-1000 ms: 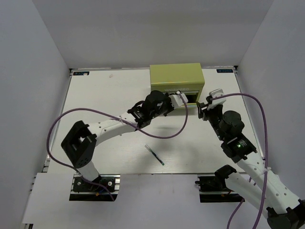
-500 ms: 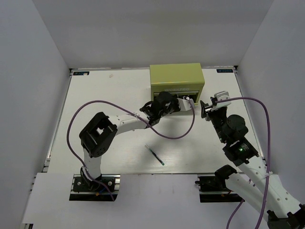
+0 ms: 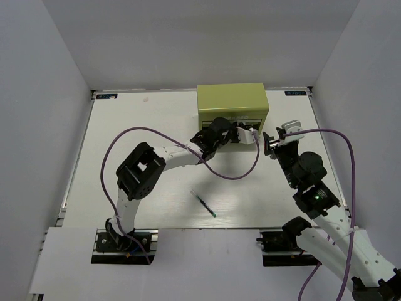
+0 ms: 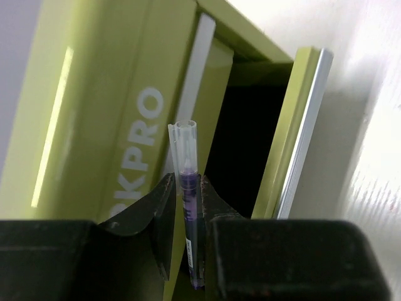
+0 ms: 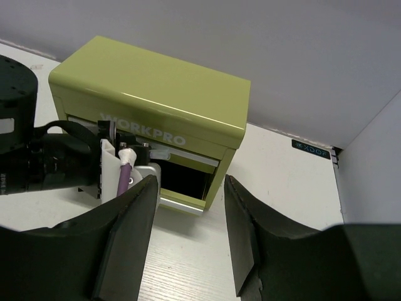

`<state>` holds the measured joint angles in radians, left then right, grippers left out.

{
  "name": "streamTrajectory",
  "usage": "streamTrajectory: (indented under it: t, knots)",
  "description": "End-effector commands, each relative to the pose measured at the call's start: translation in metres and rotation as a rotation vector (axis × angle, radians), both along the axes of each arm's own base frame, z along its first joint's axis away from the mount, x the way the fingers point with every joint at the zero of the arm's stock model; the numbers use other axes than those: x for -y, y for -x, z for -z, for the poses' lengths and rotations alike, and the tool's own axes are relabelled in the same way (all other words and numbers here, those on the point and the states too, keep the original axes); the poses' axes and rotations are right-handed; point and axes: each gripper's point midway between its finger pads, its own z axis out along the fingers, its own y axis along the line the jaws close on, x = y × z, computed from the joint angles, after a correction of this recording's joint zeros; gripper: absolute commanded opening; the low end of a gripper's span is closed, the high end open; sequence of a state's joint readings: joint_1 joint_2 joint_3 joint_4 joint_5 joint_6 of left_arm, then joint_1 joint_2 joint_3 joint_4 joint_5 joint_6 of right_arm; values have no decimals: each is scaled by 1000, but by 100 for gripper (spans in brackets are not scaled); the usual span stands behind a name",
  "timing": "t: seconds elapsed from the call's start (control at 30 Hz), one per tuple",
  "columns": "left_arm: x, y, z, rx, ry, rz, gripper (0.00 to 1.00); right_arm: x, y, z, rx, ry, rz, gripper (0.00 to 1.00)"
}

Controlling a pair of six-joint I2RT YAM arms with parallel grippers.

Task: Sort the stationery into containers
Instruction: Place the stationery into the container

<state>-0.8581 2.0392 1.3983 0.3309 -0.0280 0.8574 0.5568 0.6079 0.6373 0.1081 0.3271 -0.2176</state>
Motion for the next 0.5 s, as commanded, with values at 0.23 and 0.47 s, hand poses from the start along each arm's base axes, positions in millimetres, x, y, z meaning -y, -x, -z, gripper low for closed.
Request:
streamTrajectory:
  t: [0.23,0.47]
  knots:
    - [-11,-12,-28,71,52,-60,66,-1,0,-9,47,-14,-2,59]
    - [-12,13,-69,101,164,-40,78,-5,2,-4,38,12,-32,66]
